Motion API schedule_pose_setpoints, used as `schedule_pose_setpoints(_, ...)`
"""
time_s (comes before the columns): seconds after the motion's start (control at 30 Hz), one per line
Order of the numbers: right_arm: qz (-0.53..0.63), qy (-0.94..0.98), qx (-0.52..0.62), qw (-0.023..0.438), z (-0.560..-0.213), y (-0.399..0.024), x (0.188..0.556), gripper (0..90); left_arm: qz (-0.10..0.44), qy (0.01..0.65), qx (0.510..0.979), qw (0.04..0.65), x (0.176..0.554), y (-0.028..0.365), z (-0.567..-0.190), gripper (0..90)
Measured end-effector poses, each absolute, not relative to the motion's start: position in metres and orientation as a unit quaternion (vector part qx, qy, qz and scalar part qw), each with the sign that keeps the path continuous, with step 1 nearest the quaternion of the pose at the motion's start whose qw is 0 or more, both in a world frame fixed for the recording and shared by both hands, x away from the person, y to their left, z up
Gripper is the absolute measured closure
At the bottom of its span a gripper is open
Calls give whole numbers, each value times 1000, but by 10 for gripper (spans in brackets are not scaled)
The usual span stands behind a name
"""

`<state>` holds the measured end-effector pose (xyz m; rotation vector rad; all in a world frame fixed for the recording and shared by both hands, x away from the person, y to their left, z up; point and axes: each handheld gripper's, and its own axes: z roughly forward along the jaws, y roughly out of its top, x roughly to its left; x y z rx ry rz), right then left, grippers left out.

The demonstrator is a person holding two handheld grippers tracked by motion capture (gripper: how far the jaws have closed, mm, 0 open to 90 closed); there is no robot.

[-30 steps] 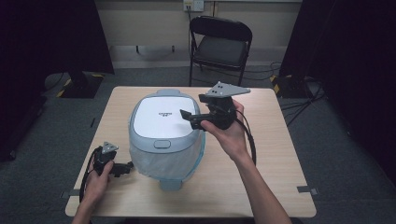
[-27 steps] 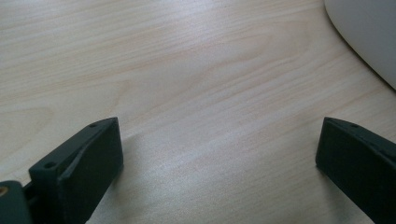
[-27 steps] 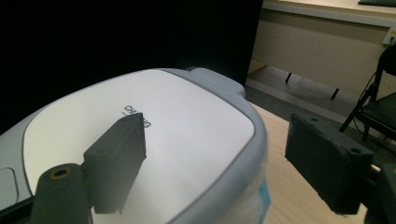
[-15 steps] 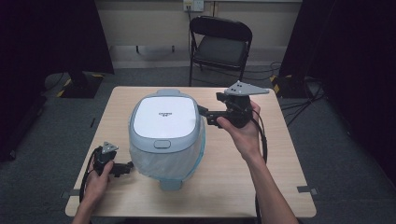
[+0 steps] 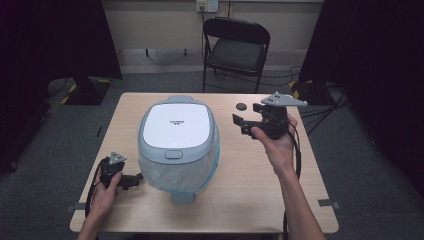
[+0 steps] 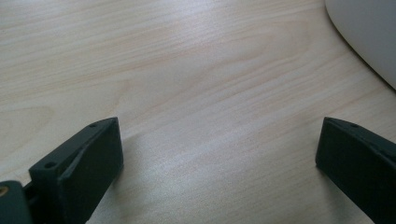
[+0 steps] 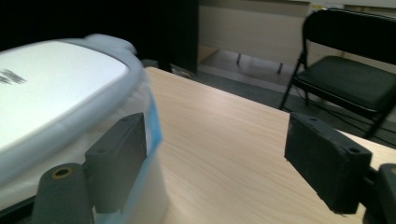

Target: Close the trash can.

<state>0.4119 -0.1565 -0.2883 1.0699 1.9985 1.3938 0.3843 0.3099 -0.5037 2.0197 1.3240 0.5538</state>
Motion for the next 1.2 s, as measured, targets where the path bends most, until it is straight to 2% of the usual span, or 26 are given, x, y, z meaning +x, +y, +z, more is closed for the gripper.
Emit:
schedule_pose_setpoints(0.47,464,725,444,249,-330,-196,417,200,211,505,771,326,384,310,-504,4)
schedule_pose_setpoints(1.0,410,720,513,224,-395,-238,418,204,212,506,770,326,384,310,-504,4)
schedule_pose_setpoints(1.2,381,721,539,211,-429,-250,414,202,212,506,770,326,384,310,-504,4)
